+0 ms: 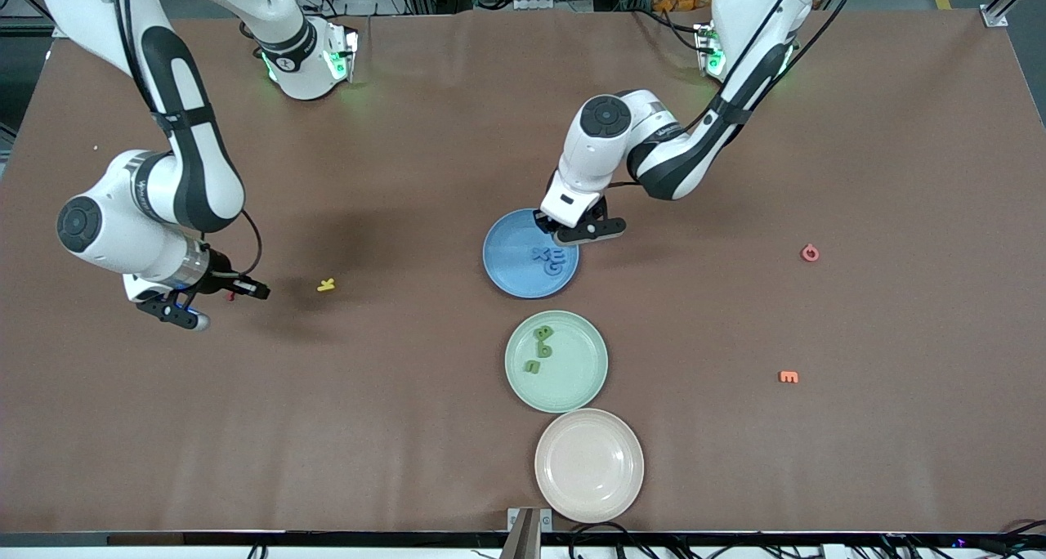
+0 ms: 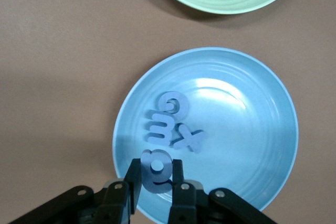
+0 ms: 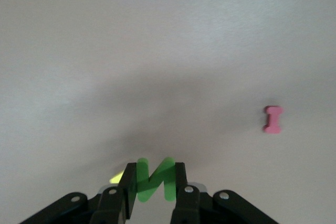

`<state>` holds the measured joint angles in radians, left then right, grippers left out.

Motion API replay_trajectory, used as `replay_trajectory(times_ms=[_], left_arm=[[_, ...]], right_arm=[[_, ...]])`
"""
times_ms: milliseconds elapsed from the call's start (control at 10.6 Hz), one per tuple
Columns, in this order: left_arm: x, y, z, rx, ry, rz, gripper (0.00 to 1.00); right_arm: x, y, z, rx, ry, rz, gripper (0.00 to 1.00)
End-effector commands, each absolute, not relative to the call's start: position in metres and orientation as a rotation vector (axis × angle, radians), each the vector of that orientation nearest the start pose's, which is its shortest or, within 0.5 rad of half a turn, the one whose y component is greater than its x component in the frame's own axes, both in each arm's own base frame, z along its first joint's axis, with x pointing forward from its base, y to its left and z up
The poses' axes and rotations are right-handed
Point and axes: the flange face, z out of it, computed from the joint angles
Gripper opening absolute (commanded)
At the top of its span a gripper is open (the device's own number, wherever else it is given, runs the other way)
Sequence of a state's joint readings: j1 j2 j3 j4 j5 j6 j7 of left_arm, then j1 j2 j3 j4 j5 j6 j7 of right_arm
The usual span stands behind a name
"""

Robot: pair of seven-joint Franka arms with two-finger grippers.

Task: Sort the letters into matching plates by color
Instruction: 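Carry the blue a to the blue plate with the left gripper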

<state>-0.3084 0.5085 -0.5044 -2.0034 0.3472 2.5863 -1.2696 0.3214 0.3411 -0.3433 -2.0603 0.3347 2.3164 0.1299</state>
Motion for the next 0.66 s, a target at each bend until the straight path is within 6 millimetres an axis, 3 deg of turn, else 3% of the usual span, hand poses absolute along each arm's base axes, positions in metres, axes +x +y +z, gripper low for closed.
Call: replay_trajectory(times_ms=[0, 282, 564], left_arm=[[0.446, -0.463, 0.244, -3.208, -0.49, -0.055, 1.0], [0.465, -0.446, 0.25, -3.16, -0.49, -0.065, 1.0], [0.511, -0.405, 0.262, -3.104, -0.488, -0.082, 1.0]], right_arm=[[0.596, 0.037, 0.284, -2.904, 0.688, 0.091, 0.0], [0.598, 0.084, 0.284, -2.78, 0.773, 0.121, 0.0], [0.603, 0.122, 0.291, -2.719, 0.839, 0.106, 0.0]])
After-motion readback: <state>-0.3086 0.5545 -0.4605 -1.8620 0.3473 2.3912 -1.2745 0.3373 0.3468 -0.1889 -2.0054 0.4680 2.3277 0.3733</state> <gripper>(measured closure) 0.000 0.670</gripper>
